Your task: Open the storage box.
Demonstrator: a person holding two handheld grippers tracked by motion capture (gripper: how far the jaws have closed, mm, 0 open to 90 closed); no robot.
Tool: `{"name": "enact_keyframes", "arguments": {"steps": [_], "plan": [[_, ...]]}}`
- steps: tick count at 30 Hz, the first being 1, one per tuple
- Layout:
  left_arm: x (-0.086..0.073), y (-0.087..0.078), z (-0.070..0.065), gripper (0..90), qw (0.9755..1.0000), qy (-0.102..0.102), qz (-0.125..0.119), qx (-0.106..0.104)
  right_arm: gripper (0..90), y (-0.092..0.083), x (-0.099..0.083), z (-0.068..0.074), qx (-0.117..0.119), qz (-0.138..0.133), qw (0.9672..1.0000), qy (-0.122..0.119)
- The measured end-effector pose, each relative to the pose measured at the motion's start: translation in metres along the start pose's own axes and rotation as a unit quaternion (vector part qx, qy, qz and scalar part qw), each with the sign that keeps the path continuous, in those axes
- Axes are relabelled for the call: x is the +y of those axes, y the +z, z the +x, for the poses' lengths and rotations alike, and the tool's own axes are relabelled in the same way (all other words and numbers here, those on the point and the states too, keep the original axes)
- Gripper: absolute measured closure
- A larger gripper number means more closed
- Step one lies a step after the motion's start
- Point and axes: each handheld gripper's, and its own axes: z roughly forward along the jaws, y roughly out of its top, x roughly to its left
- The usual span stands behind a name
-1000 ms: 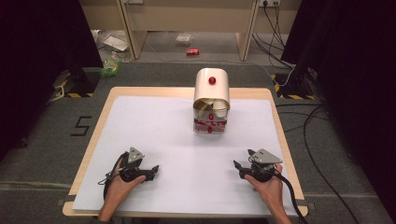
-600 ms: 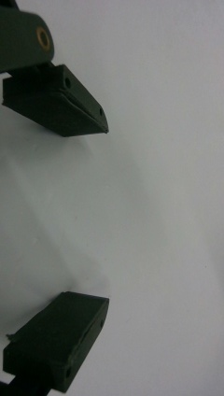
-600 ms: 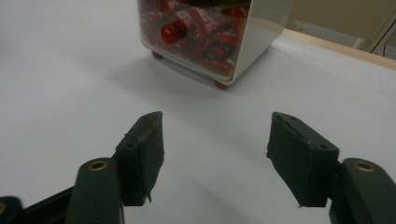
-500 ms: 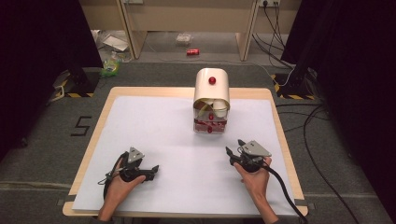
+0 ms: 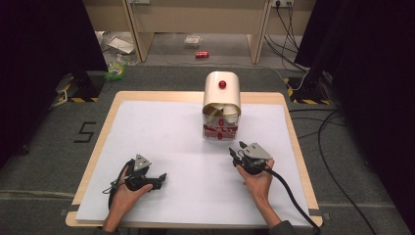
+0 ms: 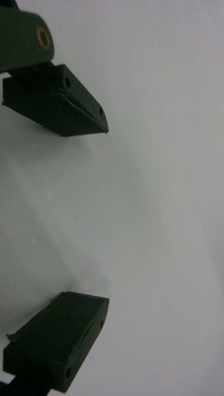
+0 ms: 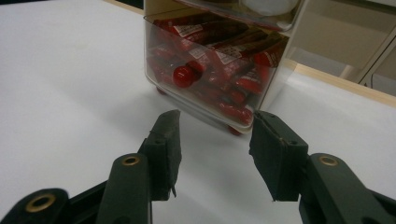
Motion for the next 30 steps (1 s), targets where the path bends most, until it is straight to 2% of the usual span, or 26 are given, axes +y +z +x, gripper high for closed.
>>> {"name": "enact_keyframes", "arguments": {"steps": [3, 6, 12, 13, 16, 17, 20, 27, 30], "plan": [[0.0, 0.0, 0.0, 13.0, 1.0, 0.0, 0.0, 0.0, 53.9, 0.005, 0.001, 0.002, 0.002, 0.0, 1.0, -0.001], [0.0, 0.0, 0.0, 13.0, 1.0, 0.0, 0.0, 0.0, 56.0, 0.009, 0.004, 0.006, 0.007, 0.0, 0.9998, -0.02], [0.0, 0.0, 0.0, 13.1, 1.0, 0.0, 0.0, 0.0, 58.0, 0.02, 0.007, 0.009, 0.011, -0.009, 0.9999, 0.004], [0.0, 0.0, 0.0, 13.1, 1.0, 0.0, 0.0, 0.0, 59.9, 0.026, 0.006, 0.012, 0.015, -0.018, 0.9993, 0.028], [0.0, 0.0, 0.0, 13.0, 1.0, 0.0, 0.0, 0.0, 60.3, 0.029, 0.006, 0.015, 0.008, -0.02, 0.9994, 0.028], [0.0, 0.0, 0.0, 13.0, 1.0, 0.0, 0.0, 0.0, 60.5, 0.032, 0.005, 0.016, 0.003, -0.025, 0.9989, 0.039], [0.0, 0.0, 0.0, 13.0, 1.0, 0.0, 0.0, 0.0, 61.6, 0.034, 0.004, 0.018, 0.004, -0.029, 0.9983, 0.051], [0.0, 0.0, 0.0, 13.1, 1.0, 0.0, 0.0, 0.0, 65.8, 0.042, 0.007, 0.025, -0.008, -0.035, 0.998, 0.052], [0.0, 0.0, 0.0, 13.0, 1.0, 0.0, 0.0, 0.0, 67.5, 0.046, 0.008, 0.027, -0.025, -0.026, 0.9983, 0.047]]}}
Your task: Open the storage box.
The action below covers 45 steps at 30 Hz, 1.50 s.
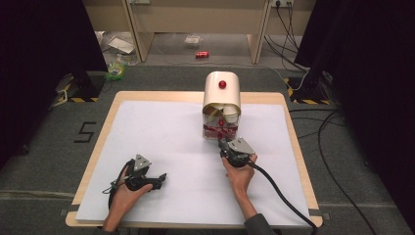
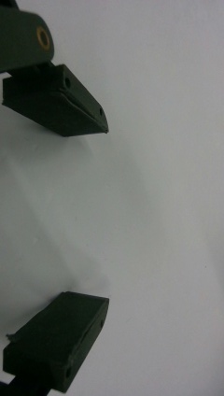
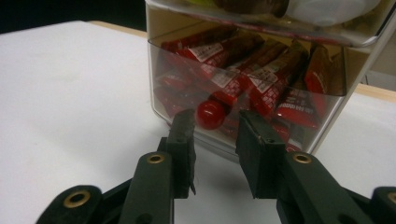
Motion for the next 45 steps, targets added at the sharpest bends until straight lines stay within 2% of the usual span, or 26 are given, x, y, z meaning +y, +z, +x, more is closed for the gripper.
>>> {"name": "enact_keyframes", "arguments": {"steps": [4, 8, 12, 16, 21, 26, 27, 28, 29, 31, 32, 33, 35, 38, 39, 43, 45], "plan": [[0.0, 0.0, 0.0, 13.0, 1.0, 0.0, 0.0, 0.0, 69.1, 0.002, 0.002, 0.003, -0.002, -0.007, 1.0, -0.006], [0.0, 0.0, 0.0, 13.0, 1.0, 0.0, 0.0, 0.0, 69.6, 0.005, 0.003, 0.003, -0.011, 0.001, 0.9996, -0.025], [0.0, 0.0, 0.0, 13.0, 1.0, 0.0, 0.0, 0.0, 70.8, 0.007, 0.002, 0.003, -0.014, 0.002, 0.9997, -0.02], [0.0, 0.0, 0.0, 13.0, 1.0, 0.0, 0.0, 0.0, 72.5, 0.01, 0.004, 0.007, -0.02, 0.009, 0.9991, -0.036], [0.0, 0.0, 0.0, 13.0, 1.0, 0.0, 0.001, 0.0, 72.7, 0.012, 0.004, 0.008, -0.02, 0.012, 0.9995, -0.023], [0.0, 0.0, 0.0, 13.0, 1.0, 0.0, 0.0, 0.0, 71.8, 0.014, 0.006, 0.012, -0.034, 0.015, 0.9985, -0.04], [0.0, 0.0, 0.0, 13.0, 1.0, 0.0, 0.001, 0.0, 71.8, 0.015, 0.006, 0.018, -0.05, 0.018, 0.9968, -0.059], [0.0, 0.0, 0.0, 13.0, 1.0, 0.0, 0.0, 0.0, 71.8, 0.015, 0.006, 0.018, -0.05, 0.018, 0.9968, -0.059], [0.0, 0.0, 0.0, 13.0, 1.0, 0.0, 0.001, 0.0, 73.4, 0.016, 0.006, 0.02, -0.063, 0.016, 0.9957, -0.067], [0.0, 0.0, 0.0, 13.0, 1.0, 0.0, 0.0, 0.0, 73.4, 0.016, 0.006, 0.021, -0.064, 0.017, 0.9959, -0.063], [0.0, 0.0, 0.0, 13.0, 1.0, 0.0, 0.001, 0.0, 73.4, 0.016, 0.006, 0.022, -0.069, 0.016, 0.9965, -0.046], [0.0, 0.0, 0.0, 13.0, 1.0, 0.0, 0.0, 0.0, 73.4, 0.016, 0.006, 0.025, -0.076, 0.016, 0.996, -0.044], [0.0, 0.0, 0.0, 13.0, 1.0, 0.0, 0.0, 0.0, 73.4, 0.016, 0.006, 0.027, -0.085, 0.016, 0.9952, -0.045], [0.0, 0.0, 0.0, 13.0, 1.0, 0.0, 0.001, 0.0, 73.2, 0.019, 0.007, 0.034, -0.112, 0.017, 0.9919, -0.056], [0.0, 0.0, 0.0, 13.0, 1.0, 0.0, 0.0, 0.0, 73.2, 0.019, 0.008, 0.037, -0.12, 0.017, 0.9916, -0.046], [0.0, 0.0, 0.0, 13.1, 1.0, 0.0, 0.0, 0.0, 73.2, 0.02, 0.008, 0.039, -0.131, 0.018, 0.9905, -0.038], [0.0, 0.0, 0.0, 13.1, 1.0, 0.0, 0.0, 0.0, 73.2, 0.021, 0.008, 0.042, -0.142, 0.021, 0.9885, -0.047]]}}
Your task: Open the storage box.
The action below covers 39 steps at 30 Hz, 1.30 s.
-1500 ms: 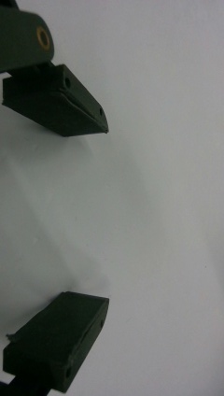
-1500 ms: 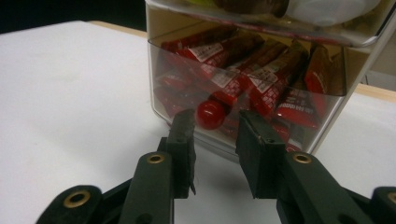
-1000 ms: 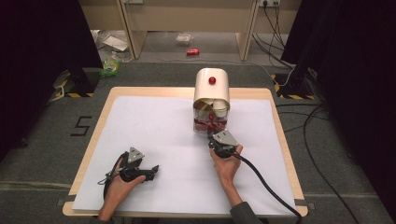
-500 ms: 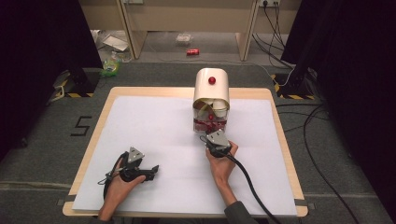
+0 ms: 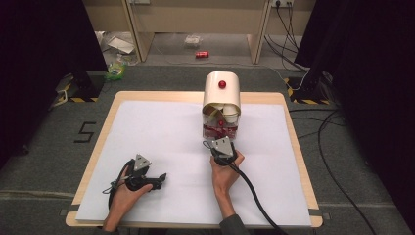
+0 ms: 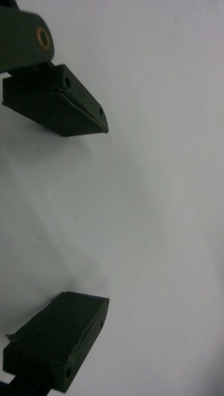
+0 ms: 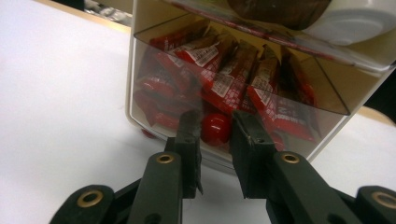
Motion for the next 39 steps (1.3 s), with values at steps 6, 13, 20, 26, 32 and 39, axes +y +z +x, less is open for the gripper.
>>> {"name": "enact_keyframes", "arguments": {"steps": [6, 13, 20, 26, 32, 39], "plan": [[0.0, 0.0, 0.0, 13.0, 1.0, 0.0, 0.0, 0.0, 73.7, 0.0, 0.0, 0.001, -0.005, 0.002, 0.9999, -0.013], [0.0, 0.0, 0.0, 13.1, 1.0, 0.0, 0.0, 0.0, 73.9, -0.002, -0.001, 0.0, 0.0, 0.001, 0.9999, -0.01], [0.0, 0.0, 0.0, 13.3, 1.0, 0.001, 0.0, 0.001, 90.0, -0.011, -0.005, 0.0, 0.016, -0.014, 0.9996, -0.018], [0.0, 0.0, 0.0, 13.1, 1.0, 0.001, 0.0, 0.001, 84.6, -0.019, 0.004, -0.008, 0.047, -0.048, 0.9977, -0.01], [0.0, 0.0, 0.0, 13.1, 1.0, 0.001, 0.0, 0.001, 77.5, -0.021, 0.01, -0.023, 0.087, -0.058, 0.9942, -0.025], [0.0, 0.0, 0.0, 13.1, 1.0, 0.0, 0.0, 0.001, 69.5, -0.019, 0.016, -0.03, 0.123, -0.055, 0.9897, -0.048]]}}
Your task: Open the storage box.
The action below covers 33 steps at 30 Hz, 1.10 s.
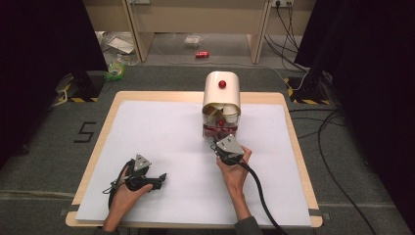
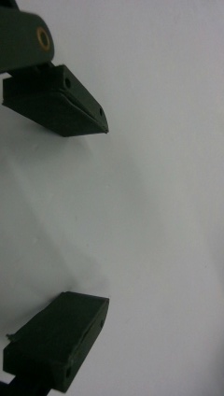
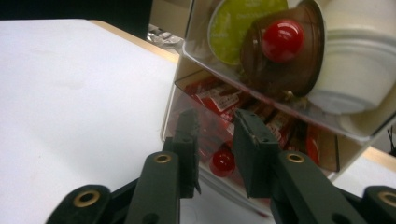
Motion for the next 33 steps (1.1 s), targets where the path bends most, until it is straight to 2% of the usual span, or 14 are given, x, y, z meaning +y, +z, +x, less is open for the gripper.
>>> {"name": "enact_keyframes", "arguments": {"steps": [2, 4, 5, 6, 9, 13, 14, 16, 19, 21, 24, 27, 32, 33], "plan": [[0.0, 0.0, 0.0, 13.1, 1.0, 0.0, 0.0, 0.0, 67.8, 0.001, 0.002, -0.002, 0.009, 0.003, 0.9999, -0.012], [0.0, 0.0, 0.0, 13.1, 1.0, 0.0, 0.0, 0.0, 64.8, 0.004, 0.003, -0.005, 0.019, 0.018, 0.9989, -0.039], [0.0, 0.0, 0.0, 13.1, 1.0, 0.0, 0.0, 0.0, 64.8, 0.004, 0.003, -0.005, 0.019, 0.018, 0.9989, -0.039], [0.0, 0.0, 0.0, 13.1, 1.0, 0.0, 0.0, 0.0, 64.0, 0.005, 0.004, -0.008, 0.017, 0.025, 0.997, -0.071], [0.0, 0.0, 0.0, 13.1, 1.0, 0.0, 0.0, 0.0, 62.7, 0.006, 0.004, -0.01, 0.022, 0.032, 0.9953, -0.089], [0.0, 0.0, 0.0, 13.1, 1.0, 0.0, 0.0, 0.0, 60.7, 0.01, 0.006, -0.015, 0.029, 0.036, 0.9895, -0.137], [0.0, 0.0, 0.0, 13.1, 1.0, 0.0, 0.0, 0.0, 61.0, 0.013, 0.007, -0.018, 0.038, 0.036, 0.987, -0.152], [0.0, 0.0, 0.0, 13.1, 1.0, 0.0, 0.0, 0.0, 61.1, 0.013, 0.007, -0.018, 0.041, 0.038, 0.9867, -0.153], [0.0, 0.0, 0.0, 13.1, 1.0, 0.0, 0.0, 0.0, 60.6, 0.014, 0.01, -0.02, 0.052, 0.048, 0.9797, -0.188], [0.0, 0.0, 0.0, 13.1, 1.0, 0.0, 0.0, 0.0, 60.1, 0.015, 0.01, -0.02, 0.053, 0.049, 0.9787, -0.192], [0.0, 0.0, 0.0, 13.1, 1.0, 0.0, 0.0, 0.0, 56.1, 0.021, 0.008, -0.02, 0.053, 0.06, 0.9696, -0.231], [0.0, 0.0, 0.0, 13.1, 1.0, 0.0, 0.0, 0.0, 57.7, 0.022, 0.009, -0.023, 0.06, 0.062, 0.9706, -0.225], [0.0, 0.0, 0.0, 13.1, 1.0, 0.0, 0.0, 0.0, 57.6, 0.023, 0.01, -0.024, 0.069, 0.066, 0.9679, -0.233], [0.0, 0.0, 0.0, 13.1, 1.0, 0.0, 0.0, 0.0, 58.2, 0.023, 0.01, -0.026, 0.072, 0.067, 0.9686, -0.228]]}}
